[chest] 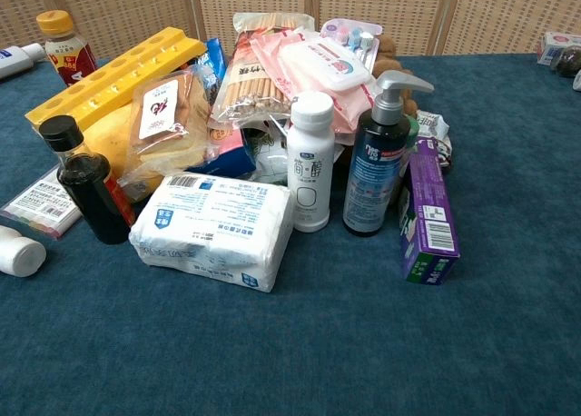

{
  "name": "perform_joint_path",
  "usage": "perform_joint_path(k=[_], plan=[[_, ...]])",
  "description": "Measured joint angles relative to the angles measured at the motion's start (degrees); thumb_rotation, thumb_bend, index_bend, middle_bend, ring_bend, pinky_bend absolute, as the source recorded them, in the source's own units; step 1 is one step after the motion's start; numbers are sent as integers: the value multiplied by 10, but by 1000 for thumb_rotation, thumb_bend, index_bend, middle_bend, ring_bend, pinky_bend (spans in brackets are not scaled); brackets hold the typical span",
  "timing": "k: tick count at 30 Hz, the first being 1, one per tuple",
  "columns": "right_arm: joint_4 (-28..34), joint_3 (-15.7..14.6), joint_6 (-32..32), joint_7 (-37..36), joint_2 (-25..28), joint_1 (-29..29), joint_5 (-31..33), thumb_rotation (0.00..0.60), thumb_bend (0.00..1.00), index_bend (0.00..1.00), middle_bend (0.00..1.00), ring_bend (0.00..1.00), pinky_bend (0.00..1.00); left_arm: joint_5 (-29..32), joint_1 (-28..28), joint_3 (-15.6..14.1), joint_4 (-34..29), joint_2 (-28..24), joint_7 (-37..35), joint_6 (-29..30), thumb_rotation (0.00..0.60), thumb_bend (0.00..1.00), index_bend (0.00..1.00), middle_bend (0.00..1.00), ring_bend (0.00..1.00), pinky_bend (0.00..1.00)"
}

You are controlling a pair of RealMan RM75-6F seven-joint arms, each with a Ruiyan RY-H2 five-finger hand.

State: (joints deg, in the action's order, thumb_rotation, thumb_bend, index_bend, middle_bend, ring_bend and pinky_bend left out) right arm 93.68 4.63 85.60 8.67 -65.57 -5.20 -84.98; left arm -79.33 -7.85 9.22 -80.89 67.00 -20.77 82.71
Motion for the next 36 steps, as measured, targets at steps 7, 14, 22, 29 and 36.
perform_joint_path(k=[7, 14, 22, 29, 36], plan=[[-17, 16, 30, 5, -22, 5, 4, 600, 0, 0, 0, 0, 0, -2, 0, -3, -1, -1, 5, -2, 600, 1, 0, 0, 0, 0], [-14, 17, 28, 0, -21, 7, 9, 600, 0, 0, 0, 0, 0, -20, -5, -21, -8, -13, 6, -25, 600, 1, 0, 0, 0, 0], [-9, 16, 27, 1, -20, 7, 6, 600, 0, 0, 0, 0, 0, -57, -33, -73, -12, -42, 37, -120, 600, 1, 0, 0, 0, 0], [-6, 16, 26, 0, -18, 8, 6, 600, 0, 0, 0, 0, 0, -81, -65, -106, -28, -46, 114, -189, 600, 0, 0, 0, 0, 0], [-2, 20, 30, -10, -13, 10, 9, 600, 0, 0, 0, 0, 0, -78, -100, -113, -56, -34, 193, -242, 600, 0, 0, 0, 0, 0]])
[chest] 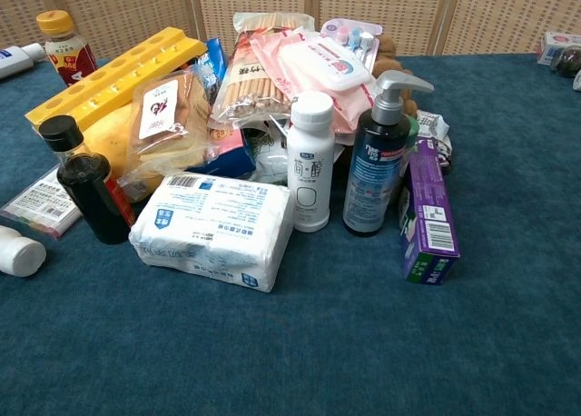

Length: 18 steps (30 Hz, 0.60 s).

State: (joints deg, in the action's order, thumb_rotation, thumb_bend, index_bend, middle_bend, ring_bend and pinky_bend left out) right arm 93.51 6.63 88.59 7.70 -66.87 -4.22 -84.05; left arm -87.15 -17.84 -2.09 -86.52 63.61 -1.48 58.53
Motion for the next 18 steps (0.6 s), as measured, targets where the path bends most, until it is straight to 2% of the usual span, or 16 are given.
perform_joint_path(k=[9, 11, 14, 16, 18], plan=[[4, 4, -1, -13, 7, 1, 6, 600, 0, 0, 0, 0, 0, 31, -37, 2, -35, 18, 99, -50, 600, 0, 2, 0, 0, 0], [5, 5, -1, -16, 9, 2, 7, 600, 0, 0, 0, 0, 0, 34, -41, 1, -40, 23, 117, -52, 600, 1, 36, 0, 0, 0], [6, 5, -2, -23, 13, 2, 7, 600, 0, 0, 0, 0, 0, 35, -45, -3, -40, 34, 138, -53, 600, 2, 152, 51, 19, 45], [7, 5, -2, -25, 14, 2, 7, 600, 0, 0, 0, 0, 0, 36, -46, -6, -35, 44, 153, -53, 600, 1, 292, 180, 117, 154], [8, 5, -3, -28, 16, 2, 6, 600, 0, 0, 0, 0, 0, 34, -47, -8, -29, 55, 161, -51, 600, 2, 421, 332, 257, 281]])
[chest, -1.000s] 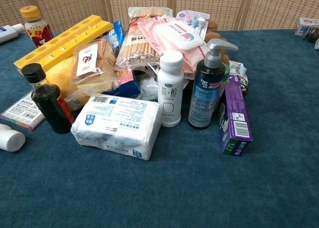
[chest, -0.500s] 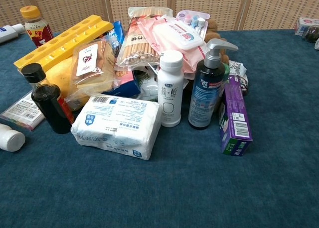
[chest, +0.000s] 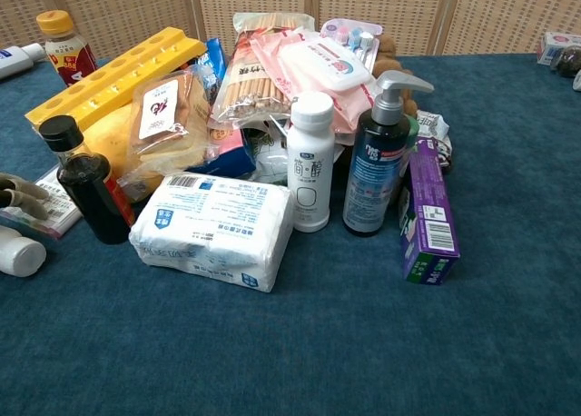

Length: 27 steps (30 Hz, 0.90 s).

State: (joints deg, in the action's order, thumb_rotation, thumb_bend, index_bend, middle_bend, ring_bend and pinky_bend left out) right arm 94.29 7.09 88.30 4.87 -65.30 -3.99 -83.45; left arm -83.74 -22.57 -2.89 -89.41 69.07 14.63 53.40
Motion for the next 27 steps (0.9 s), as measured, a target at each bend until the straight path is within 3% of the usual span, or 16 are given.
perform_joint_path(k=[5, 8, 15, 27], plan=[[0, 0, 1, -3, 2, 0, -2, 600, 0, 0, 0, 0, 0, -26, 2, -8, 28, 29, 18, 27, 600, 2, 797, 744, 634, 602], [1, 0, 2, -5, 3, 1, -3, 600, 0, 0, 0, 0, 0, -36, 4, -11, 47, 44, 34, 40, 600, 6, 922, 864, 744, 694], [4, 0, 3, -7, 5, 2, -3, 600, 0, 0, 0, 0, 0, -64, 13, -11, 50, 48, 2, 99, 600, 8, 944, 891, 768, 719], [9, -1, 3, -8, 8, 3, -4, 600, 0, 0, 0, 0, 0, -76, 18, 22, -56, -47, -19, 177, 600, 9, 944, 892, 767, 719]])
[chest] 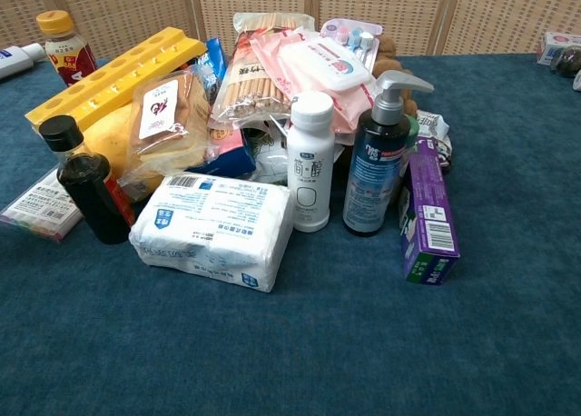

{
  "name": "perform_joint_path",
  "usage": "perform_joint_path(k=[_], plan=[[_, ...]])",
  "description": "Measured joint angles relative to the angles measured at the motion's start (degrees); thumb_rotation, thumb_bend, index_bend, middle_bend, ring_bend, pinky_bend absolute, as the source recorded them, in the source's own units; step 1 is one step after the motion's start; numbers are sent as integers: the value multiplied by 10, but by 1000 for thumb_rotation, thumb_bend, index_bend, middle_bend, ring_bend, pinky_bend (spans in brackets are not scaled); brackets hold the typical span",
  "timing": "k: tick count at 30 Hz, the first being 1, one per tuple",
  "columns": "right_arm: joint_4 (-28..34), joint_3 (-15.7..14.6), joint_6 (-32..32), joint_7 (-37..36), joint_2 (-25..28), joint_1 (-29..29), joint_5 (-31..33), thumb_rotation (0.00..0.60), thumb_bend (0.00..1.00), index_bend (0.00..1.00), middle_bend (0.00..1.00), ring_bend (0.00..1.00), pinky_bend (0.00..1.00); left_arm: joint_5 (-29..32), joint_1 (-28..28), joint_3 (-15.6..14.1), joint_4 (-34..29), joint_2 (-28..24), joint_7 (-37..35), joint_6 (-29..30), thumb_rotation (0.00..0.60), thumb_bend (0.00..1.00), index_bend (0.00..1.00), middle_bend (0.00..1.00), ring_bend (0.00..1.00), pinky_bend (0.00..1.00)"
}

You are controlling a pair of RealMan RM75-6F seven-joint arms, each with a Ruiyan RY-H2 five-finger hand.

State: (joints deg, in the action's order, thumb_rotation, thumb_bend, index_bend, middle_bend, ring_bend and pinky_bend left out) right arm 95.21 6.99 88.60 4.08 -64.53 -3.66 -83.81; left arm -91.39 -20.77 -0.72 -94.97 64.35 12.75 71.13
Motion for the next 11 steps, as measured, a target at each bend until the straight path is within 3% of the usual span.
perform_joint_path(k=[11], plan=[[7, 0, 0, -3, 3, 1, 0, 600, 0, 0, 0, 0, 0, 12, 6, 40, -82, -92, -8, 48, 600, 8, 943, 895, 768, 719]])
